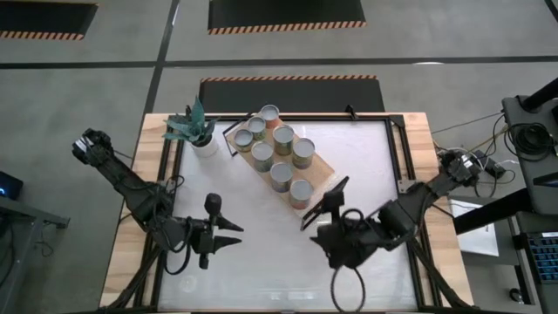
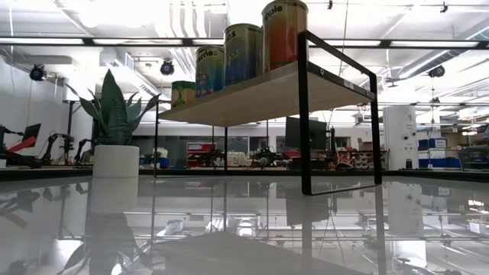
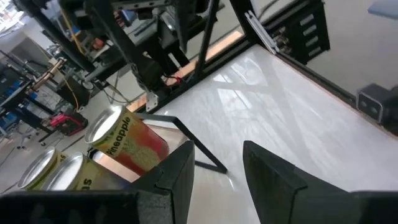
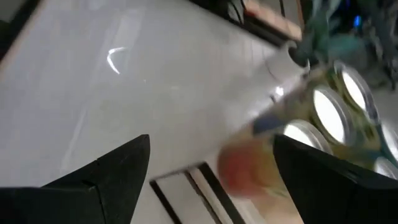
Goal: Pick and place cans onto a shelf
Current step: Return to Home Position
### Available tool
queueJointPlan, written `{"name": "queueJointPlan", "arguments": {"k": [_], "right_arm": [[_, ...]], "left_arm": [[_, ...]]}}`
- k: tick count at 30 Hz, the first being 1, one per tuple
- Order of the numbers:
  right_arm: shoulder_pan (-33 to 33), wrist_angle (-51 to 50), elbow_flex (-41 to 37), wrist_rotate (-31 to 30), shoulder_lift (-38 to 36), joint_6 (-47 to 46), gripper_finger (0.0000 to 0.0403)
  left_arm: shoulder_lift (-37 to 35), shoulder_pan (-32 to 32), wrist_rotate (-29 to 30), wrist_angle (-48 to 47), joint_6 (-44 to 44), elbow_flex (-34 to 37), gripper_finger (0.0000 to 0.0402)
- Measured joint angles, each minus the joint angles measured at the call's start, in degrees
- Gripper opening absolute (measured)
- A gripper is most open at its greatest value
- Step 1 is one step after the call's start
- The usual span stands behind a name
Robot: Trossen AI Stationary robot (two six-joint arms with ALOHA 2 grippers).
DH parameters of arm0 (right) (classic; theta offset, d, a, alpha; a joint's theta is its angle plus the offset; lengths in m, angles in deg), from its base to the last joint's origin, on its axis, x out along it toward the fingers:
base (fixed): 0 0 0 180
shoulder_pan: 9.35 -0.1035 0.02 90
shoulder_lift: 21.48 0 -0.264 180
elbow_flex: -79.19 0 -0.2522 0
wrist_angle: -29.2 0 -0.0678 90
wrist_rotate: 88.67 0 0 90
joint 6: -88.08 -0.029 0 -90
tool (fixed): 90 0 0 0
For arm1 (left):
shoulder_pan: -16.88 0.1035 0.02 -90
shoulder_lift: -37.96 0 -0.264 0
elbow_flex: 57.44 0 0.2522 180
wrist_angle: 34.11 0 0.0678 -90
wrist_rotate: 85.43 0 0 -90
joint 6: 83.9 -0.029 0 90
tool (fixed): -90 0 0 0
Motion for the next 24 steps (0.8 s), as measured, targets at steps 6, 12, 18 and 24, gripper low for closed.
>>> {"name": "queueJointPlan", "arguments": {"k": [6,12,18,24], "right_arm": [[-1.5,19.9,-13.6,-0.9,-5.6,12.6,0.0325],[-1.4,37.4,-30.0,0.1,-16.2,19.3,0.0325],[-1.4,49.8,-45.6,6.9,-29.7,18.6,0.0325],[-1.4,57.5,-55.0,6.9,-41.9,20.0,0.0325]], "left_arm": [[-0.2,-0.7,-0.2,-1.9,0.7,0.0,0.0120],[-1.9,-0.7,-2.2,-0.4,0.9,3.3,0.0120],[-9.5,-0.5,-2.0,5.7,1.4,11.0,0.0109],[-20.5,1.4,-1.8,15.8,1.7,20.8,0.0076]]}}
